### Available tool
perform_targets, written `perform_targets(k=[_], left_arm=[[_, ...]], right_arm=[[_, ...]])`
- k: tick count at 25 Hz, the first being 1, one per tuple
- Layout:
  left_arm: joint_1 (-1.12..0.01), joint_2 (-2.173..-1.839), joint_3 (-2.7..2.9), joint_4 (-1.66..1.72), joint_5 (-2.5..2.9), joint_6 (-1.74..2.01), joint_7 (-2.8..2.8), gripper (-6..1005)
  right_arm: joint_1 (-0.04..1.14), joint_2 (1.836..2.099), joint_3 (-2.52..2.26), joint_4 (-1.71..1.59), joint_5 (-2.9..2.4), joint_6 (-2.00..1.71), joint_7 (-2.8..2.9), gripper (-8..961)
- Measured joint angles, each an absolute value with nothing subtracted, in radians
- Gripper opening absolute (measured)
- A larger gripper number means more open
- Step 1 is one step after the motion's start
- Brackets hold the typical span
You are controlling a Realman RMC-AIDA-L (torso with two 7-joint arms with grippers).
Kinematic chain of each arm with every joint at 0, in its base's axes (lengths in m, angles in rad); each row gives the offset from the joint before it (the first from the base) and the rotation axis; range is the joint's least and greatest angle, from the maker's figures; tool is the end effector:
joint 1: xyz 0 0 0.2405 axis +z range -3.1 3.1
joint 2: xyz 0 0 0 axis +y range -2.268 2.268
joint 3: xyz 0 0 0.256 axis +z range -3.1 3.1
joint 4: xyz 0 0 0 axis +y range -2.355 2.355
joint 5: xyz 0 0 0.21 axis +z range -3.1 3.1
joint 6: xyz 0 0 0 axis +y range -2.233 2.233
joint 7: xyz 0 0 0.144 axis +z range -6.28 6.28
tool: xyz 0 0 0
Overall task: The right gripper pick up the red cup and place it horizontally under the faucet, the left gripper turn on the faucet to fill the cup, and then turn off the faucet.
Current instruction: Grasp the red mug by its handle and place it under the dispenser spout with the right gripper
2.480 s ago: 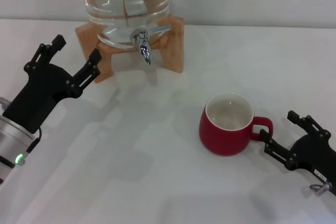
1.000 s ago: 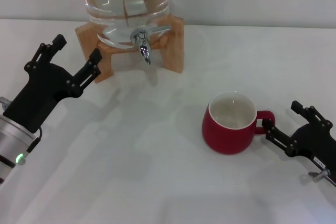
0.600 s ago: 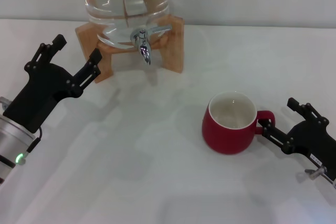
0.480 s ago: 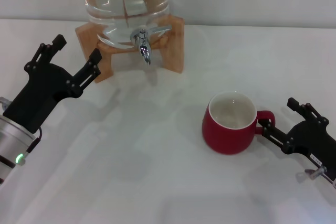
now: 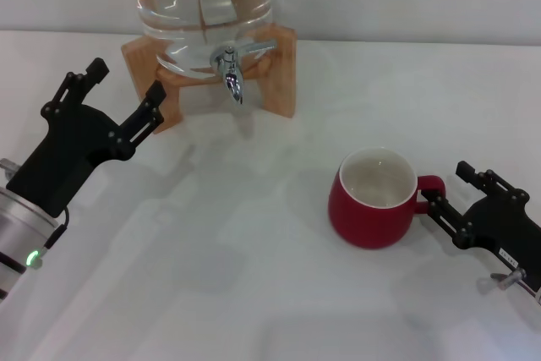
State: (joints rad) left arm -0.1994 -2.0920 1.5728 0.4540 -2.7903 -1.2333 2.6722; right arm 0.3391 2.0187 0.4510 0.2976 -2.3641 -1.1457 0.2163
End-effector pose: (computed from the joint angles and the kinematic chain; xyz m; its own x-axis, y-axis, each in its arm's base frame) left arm -0.2988 0.2925 -0.0154 0.6507 -0.1104 0.7513 0.6306 -0.4727 -0.6156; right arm 0.3158 0.2770 -0.0705 0.7431 -0.0932 -0.6626 -0.6057 -0.5146 -0.6069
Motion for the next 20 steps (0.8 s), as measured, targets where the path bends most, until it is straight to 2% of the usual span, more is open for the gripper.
perform_targets(k=[2, 7, 12, 15, 20], left_arm=[[-0.199, -2.092, 1.576, 0.454, -2.792, -1.233, 2.672, 874], [-0.199, -2.092, 1.577, 0.456, -2.793, -1.233, 2.672, 874], [-0.199, -2.092, 1.577, 0.456, -2.793, -1.233, 2.672, 875], [-0.199, -2.092, 1.577, 0.457, -2.794, -1.233, 2.672, 875], [-0.199, -2.092, 1.577, 0.457, -2.801, -1.233, 2.672, 875]], right_arm=[[0.34, 2.019, 0.451, 0.298, -2.364, -1.141, 0.217, 792], [0.346, 2.019, 0.449, 0.298, -2.37, -1.135, 0.216, 569], [0.353, 2.017, 0.434, 0.298, -2.378, -1.136, 0.215, 402], [0.359, 2.018, 0.422, 0.297, -2.38, -1.137, 0.215, 173], [0.364, 2.019, 0.417, 0.297, -2.389, -1.141, 0.215, 161]])
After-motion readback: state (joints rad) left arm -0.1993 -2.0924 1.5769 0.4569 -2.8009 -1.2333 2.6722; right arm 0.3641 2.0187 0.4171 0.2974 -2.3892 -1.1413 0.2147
